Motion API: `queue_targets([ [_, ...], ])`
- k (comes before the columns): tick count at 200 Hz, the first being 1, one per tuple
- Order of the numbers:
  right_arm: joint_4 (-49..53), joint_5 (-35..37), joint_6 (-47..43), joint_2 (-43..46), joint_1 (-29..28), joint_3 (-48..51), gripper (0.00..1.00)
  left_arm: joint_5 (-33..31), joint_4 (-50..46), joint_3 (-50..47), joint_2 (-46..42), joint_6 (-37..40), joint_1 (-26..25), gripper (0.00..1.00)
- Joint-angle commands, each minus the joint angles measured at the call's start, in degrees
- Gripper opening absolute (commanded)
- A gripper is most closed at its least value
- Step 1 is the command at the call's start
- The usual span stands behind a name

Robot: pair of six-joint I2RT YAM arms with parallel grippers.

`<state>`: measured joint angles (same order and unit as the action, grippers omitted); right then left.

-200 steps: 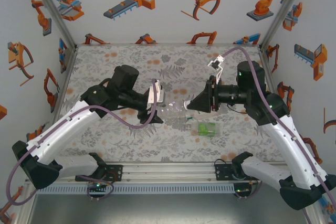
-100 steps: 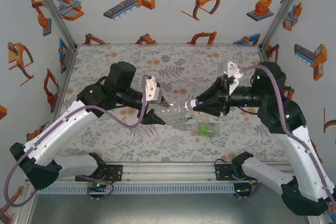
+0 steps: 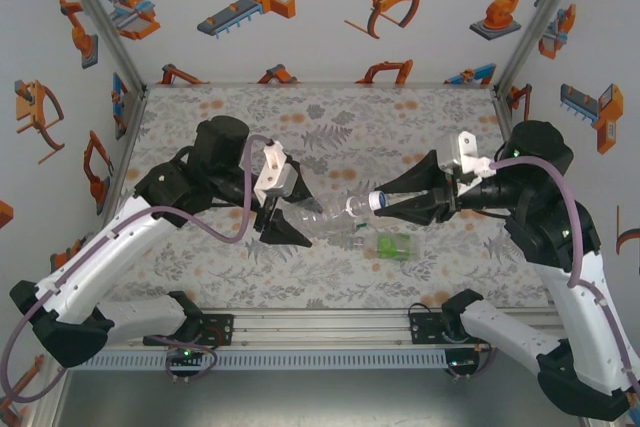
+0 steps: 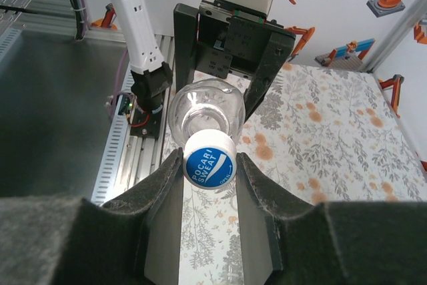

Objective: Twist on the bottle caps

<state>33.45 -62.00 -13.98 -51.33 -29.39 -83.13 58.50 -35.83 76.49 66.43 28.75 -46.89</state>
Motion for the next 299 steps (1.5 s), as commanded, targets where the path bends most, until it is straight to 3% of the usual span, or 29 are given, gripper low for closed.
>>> queue_targets([
  [1, -3.1, -1.3, 2.2, 0.0, -0.1, 0.8, 0.0, 0.3, 0.6, 1.4, 0.0, -1.0, 0.1, 0.0],
  [124, 0.7, -1.6, 1.7, -2.1, -1.9, 1.1, 0.0, 0.4, 0.7, 2.4, 1.8, -1.2, 0.1, 0.0],
  [299, 18.8, 9.1, -10.7, -5.3, -9.0, -4.4, 0.0, 0.8, -6.7, 6.9, 6.9, -2.3, 0.2, 0.0],
])
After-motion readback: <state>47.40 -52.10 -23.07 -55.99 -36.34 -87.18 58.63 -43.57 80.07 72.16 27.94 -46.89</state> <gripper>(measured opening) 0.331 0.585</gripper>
